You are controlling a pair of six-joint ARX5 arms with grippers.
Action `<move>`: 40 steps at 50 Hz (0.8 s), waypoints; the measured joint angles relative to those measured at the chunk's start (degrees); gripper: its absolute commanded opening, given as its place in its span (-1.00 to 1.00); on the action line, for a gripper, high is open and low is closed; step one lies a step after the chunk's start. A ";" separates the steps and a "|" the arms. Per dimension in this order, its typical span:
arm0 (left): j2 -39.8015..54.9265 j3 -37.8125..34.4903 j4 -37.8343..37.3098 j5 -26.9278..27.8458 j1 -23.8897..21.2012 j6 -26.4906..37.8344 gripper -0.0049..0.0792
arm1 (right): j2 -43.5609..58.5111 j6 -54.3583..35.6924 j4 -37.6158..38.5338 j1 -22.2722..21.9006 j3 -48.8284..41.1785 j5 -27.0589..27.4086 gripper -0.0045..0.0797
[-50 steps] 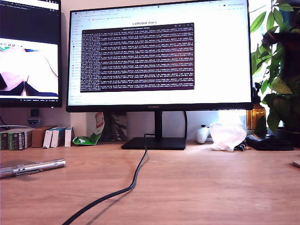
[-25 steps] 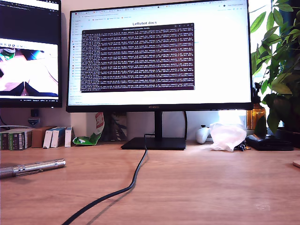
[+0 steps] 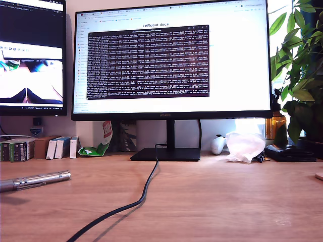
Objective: Pick the metallic laser pointer with your right arm, pass it to your left arm, then place it down to the left side of the table
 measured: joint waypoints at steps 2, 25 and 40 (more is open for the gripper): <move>-1.66 -1.27 1.16 -0.68 -0.33 -0.44 -0.93 | -0.81 0.02 0.48 0.00 -0.37 0.00 -0.92; -17.33 -16.04 9.05 -4.96 -2.29 -0.55 -0.93 | -12.37 4.70 12.79 0.00 -15.56 1.60 -0.92; -19.52 -20.76 13.44 -4.94 -2.29 -0.55 -0.93 | -17.90 4.70 15.74 0.00 -24.04 1.55 -0.92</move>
